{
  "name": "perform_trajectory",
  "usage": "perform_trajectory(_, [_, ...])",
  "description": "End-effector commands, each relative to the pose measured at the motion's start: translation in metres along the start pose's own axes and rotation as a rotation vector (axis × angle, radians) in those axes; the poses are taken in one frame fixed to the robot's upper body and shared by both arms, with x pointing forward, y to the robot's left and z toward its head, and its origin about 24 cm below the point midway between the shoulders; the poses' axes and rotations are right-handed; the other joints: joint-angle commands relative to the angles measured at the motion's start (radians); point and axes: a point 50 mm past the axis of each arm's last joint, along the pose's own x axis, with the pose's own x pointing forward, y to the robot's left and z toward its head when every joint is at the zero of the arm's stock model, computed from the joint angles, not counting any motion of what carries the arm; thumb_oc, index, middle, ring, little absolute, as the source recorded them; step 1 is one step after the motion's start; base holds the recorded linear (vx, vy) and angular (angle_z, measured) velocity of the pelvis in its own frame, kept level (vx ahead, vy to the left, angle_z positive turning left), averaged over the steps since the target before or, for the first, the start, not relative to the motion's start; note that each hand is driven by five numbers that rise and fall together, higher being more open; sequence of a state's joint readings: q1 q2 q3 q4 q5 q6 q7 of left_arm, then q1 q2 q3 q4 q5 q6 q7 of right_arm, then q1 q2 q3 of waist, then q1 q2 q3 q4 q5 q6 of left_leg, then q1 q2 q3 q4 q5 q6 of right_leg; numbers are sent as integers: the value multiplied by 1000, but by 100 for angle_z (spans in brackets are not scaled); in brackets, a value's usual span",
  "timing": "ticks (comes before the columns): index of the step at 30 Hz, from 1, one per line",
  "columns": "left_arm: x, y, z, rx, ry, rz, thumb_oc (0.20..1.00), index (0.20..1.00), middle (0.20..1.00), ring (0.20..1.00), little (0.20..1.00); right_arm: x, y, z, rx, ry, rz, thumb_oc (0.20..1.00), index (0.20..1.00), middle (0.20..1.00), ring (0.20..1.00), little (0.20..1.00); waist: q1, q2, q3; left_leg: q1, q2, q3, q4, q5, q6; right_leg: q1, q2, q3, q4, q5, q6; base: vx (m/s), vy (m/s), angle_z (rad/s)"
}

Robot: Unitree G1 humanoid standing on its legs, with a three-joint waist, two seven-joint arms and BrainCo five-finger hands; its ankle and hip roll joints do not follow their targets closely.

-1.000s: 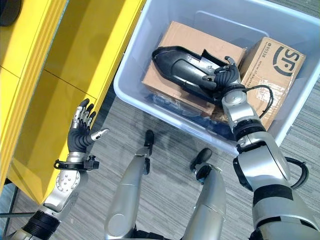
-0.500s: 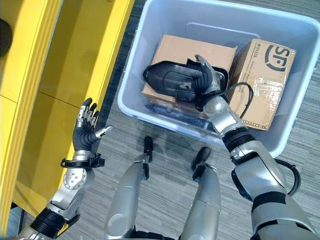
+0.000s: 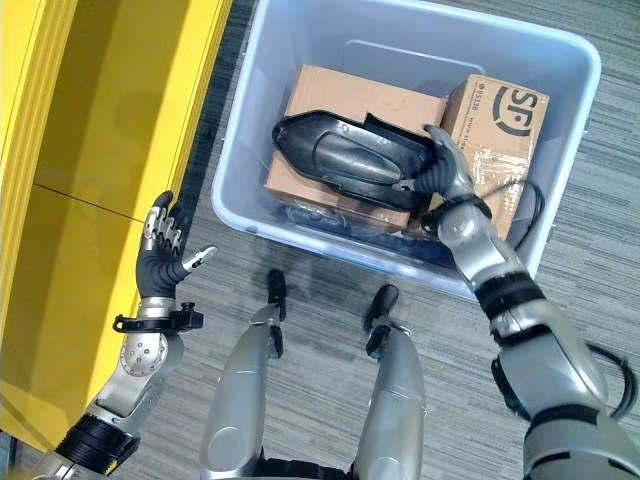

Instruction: Move parts from the plastic box to the shelf.

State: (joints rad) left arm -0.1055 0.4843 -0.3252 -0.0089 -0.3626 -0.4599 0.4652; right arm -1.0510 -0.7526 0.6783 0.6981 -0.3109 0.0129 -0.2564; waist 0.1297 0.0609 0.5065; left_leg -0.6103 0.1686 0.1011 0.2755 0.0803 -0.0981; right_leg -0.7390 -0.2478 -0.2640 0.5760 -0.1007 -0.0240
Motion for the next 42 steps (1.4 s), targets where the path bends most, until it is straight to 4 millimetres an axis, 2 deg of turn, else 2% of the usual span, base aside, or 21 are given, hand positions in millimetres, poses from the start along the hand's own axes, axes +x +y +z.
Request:
perform_trajectory(1, [-3,-6,17,-13,-96,-45,1000,1000,1000,1000,1000,10,-37,20,-568,-250,-50,1000,1000,1000,1000,1000,37,25,14,-31,-4,16,62,-58,25,85,1,-15,-55,-12,68,-16,-61,10])
perform_trajectory(5, [-6,6,16,3,-93,-63,1000,1000,1000,1000,1000,18,-56,30,-966,-392,-60,1000,1000,1000,1000,1000,65,13,14,-42,6,6,49,-38,19,83,0,-33,-55,-11,70,-6,-65,8])
perform_trajectory(8, [-8,13,15,7,-91,-84,1000,1000,1000,1000,1000,19,-56,42,-1103,-521,-55,1000,1000,1000,1000,1000,88,3,14,-54,12,-6,40,-27,15,77,2,-47,-42,-20,64,-3,-73,3])
perform_trajectory(11, [-8,17,16,9,-89,-90,1000,1000,1000,1000,1000,16,-46,47,-1178,-653,-24,1000,1000,1000,1000,1000,103,-2,14,-70,15,-18,43,-22,13,64,-3,-59,-21,-27,62,0,-45,7])
perform_trajectory(14, [-8,19,16,16,-89,-94,1000,1000,1000,1000,1000,11,-36,46,-1224,-710,50,1000,1000,1000,1000,1000,108,-5,14,-79,18,-24,47,-20,12,59,-7,-62,-10,-30,62,13,-26,10])
perform_trajectory(16, [-8,26,17,26,-89,-93,1000,1000,1000,1000,1000,6,-21,38,-1256,-750,173,1000,1000,1000,1000,1000,123,-8,14,-104,25,-36,55,-14,13,40,-14,-70,17,-38,59,34,-84,14])
perform_trajectory(20, [-8,31,18,32,-93,-92,1000,1000,1000,1000,1000,9,-23,39,-1265,-742,188,1000,1000,1000,1000,1000,140,-7,14,-141,24,-57,78,-16,13,13,-20,-75,61,-56,53,24,-63,14])
perform_trajectory(24, [-9,33,18,39,-93,-89,1000,1000,1000,1000,1000,8,-16,35,-1271,-780,197,1000,1000,1000,1000,1000,154,-3,14,-184,23,-78,109,-24,16,-22,-25,-79,118,-80,44,32,-68,9])
perform_trajectory(26, [-9,35,16,42,-86,-89,1000,1000,1000,1000,1000,9,-9,22,-1312,-690,240,1000,1000,1000,1000,1000,163,3,14,-221,25,-94,129,-24,17,-55,-29,-80,162,-97,37,55,-134,18])
perform_trajectory(27, [-10,35,16,43,-87,-98,1000,1000,1000,1000,1000,12,-9,12,-1307,-573,270,1000,1000,1000,1000,1000,171,9,14,-244,24,-104,137,-23,17,-74,-32,-84,180,-105,33,32,-119,13])
perform_trajectory(29, [-11,35,16,46,-87,-108,1000,1000,1000,1000,1000,15,-12,2,-1282,-457,264,1000,1000,1000,1000,1000,178,14,14,-264,22,-113,148,-23,18,-89,-34,-86,197,-113,29,15,-90,10])
perform_trajectory(31, [-11,35,16,47,-85,-110,1000,1000,1000,1000,1000,17,-14,0,-1254,-397,247,1000,1000,1000,1000,1000,180,17,14,-273,21,-117,154,-24,18,-98,-35,-87,207,-116,28,12,-56,11])
perform_trajectory(33, [-12,33,15,48,-85,-118,1000,1000,1000,1000,1000,24,-24,-6,-1192,-221,198,1000,1000,1000,1000,1000,186,25,14,-290,19,-124,165,-29,20,-115,-40,-90,226,-122,26,9,-79,6])
perform_trajectory(37, [-13,27,16,36,-93,-143,1000,1000,1000,1000,1000,28,-29,-14,-1112,-99,134,1000,1000,1000,1000,1000,195,44,14,-307,19,-128,177,-34,23,-130,-45,-93,241,-128,24,0,-47,2])
perform_trajectory(42, [-14,18,16,15,-92,-179,1000,1000,1000,1000,1000,35,-49,-13,-1042,40,-26,1000,1000,1000,1000,1000,202,69,14,-292,15,-123,175,-39,27,-121,-55,-92,235,-125,24,-1,-1,7])
